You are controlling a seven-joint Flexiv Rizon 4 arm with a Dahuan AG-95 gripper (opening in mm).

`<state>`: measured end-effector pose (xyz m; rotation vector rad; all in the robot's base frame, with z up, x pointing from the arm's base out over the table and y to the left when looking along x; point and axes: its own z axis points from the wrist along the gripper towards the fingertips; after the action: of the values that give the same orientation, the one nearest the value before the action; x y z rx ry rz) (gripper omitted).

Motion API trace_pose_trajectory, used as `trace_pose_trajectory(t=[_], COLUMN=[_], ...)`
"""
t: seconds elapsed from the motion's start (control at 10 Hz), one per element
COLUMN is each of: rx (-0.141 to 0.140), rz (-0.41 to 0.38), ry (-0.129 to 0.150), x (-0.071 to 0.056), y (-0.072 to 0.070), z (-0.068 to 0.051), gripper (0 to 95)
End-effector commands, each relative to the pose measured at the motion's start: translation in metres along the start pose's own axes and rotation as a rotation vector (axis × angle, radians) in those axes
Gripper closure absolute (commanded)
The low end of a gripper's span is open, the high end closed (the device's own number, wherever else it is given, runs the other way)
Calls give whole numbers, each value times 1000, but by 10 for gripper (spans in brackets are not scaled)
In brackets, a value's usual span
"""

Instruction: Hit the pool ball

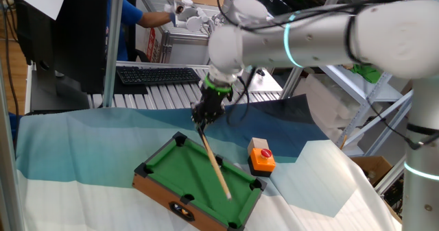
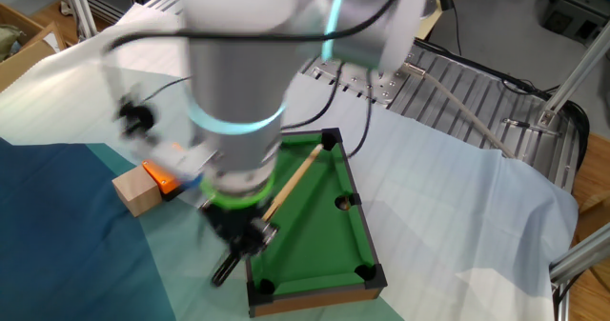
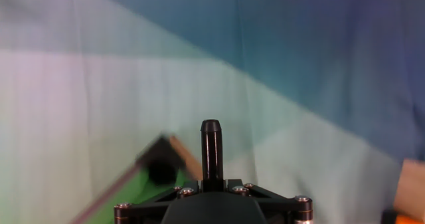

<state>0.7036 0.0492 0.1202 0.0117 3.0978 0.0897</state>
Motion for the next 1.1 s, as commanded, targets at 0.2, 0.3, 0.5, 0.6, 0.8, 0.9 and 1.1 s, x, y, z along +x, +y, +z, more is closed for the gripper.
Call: trace_pose_trajectory(t=[0.2, 0.3, 0.5, 0.6, 0.8, 0.9, 1.1], rx=[0, -3, -12, -16, -24, -20, -31], rz=[9, 11, 25, 39, 75, 84, 121], ry=[15, 21, 57, 81, 92, 94, 110], x=[0, 0, 0, 1, 2, 4, 5], y=[-2, -2, -2, -2, -3, -3, -4], z=[0, 0, -2, -5, -10, -12, -16], gripper=[950, 950, 950, 950, 950, 950, 950])
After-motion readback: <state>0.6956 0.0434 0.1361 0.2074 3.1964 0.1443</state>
